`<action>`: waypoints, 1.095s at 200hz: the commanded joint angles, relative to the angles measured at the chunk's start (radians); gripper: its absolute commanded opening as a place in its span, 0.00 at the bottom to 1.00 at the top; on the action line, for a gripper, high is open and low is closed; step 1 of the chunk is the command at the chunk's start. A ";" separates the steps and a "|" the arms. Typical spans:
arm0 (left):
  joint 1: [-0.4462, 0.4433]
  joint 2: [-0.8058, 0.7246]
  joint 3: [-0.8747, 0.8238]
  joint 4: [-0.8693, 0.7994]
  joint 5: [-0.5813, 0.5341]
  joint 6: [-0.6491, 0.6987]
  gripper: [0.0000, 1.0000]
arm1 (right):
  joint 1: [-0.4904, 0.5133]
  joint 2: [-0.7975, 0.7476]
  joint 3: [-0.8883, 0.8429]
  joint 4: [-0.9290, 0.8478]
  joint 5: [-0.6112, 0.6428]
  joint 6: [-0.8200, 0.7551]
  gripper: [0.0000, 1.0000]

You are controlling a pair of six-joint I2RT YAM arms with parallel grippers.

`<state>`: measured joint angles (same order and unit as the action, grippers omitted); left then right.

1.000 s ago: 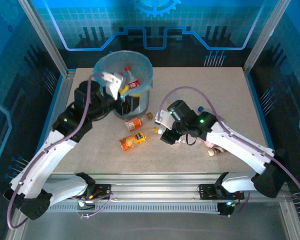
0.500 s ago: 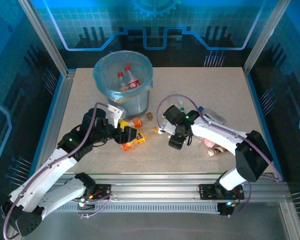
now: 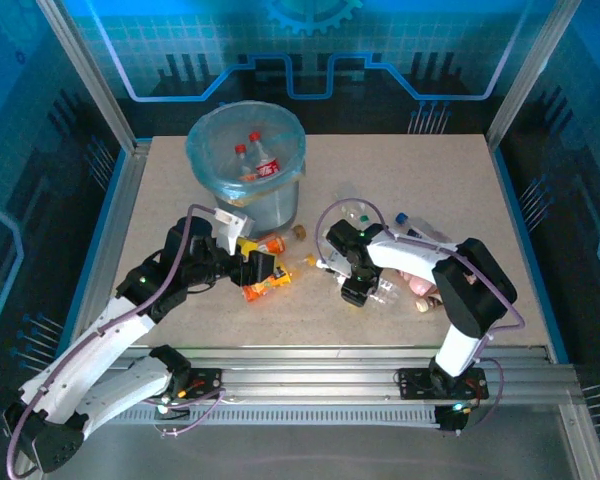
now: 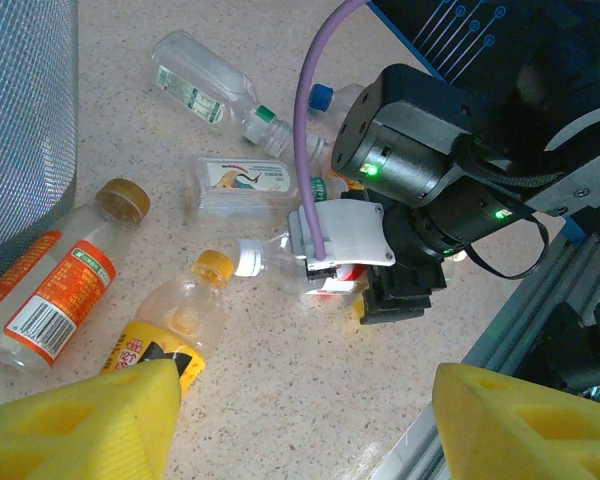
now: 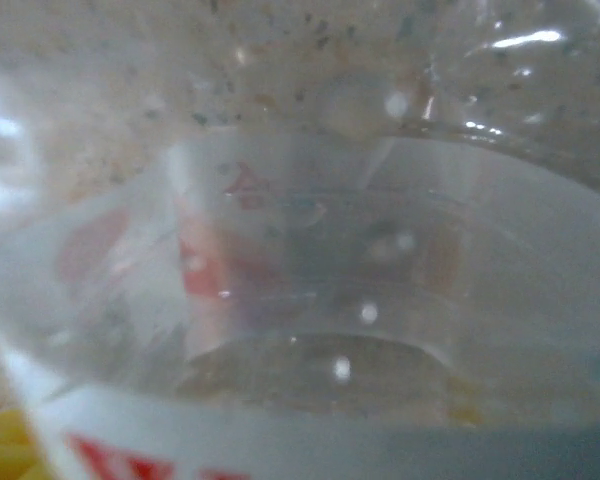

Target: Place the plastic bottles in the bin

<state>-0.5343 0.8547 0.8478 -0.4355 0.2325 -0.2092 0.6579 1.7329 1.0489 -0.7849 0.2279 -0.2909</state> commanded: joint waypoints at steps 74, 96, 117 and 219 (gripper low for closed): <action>-0.006 -0.024 0.070 0.024 -0.072 0.010 0.70 | -0.004 -0.121 0.052 -0.104 -0.073 0.038 0.54; -0.006 -0.004 0.120 0.053 -0.072 0.006 0.70 | -0.001 -0.192 0.058 -0.126 -0.085 0.051 0.53; -0.007 0.017 0.152 0.097 -0.068 -0.016 0.72 | 0.004 -0.277 0.059 -0.135 -0.104 0.063 0.53; -0.014 0.274 0.293 0.279 0.280 -0.244 0.75 | 0.041 -0.689 0.011 0.100 -0.423 0.111 0.52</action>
<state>-0.5346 1.1019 1.1053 -0.2279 0.3573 -0.3668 0.6807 1.0748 1.0729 -0.7647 -0.0807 -0.2054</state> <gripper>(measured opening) 0.750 0.519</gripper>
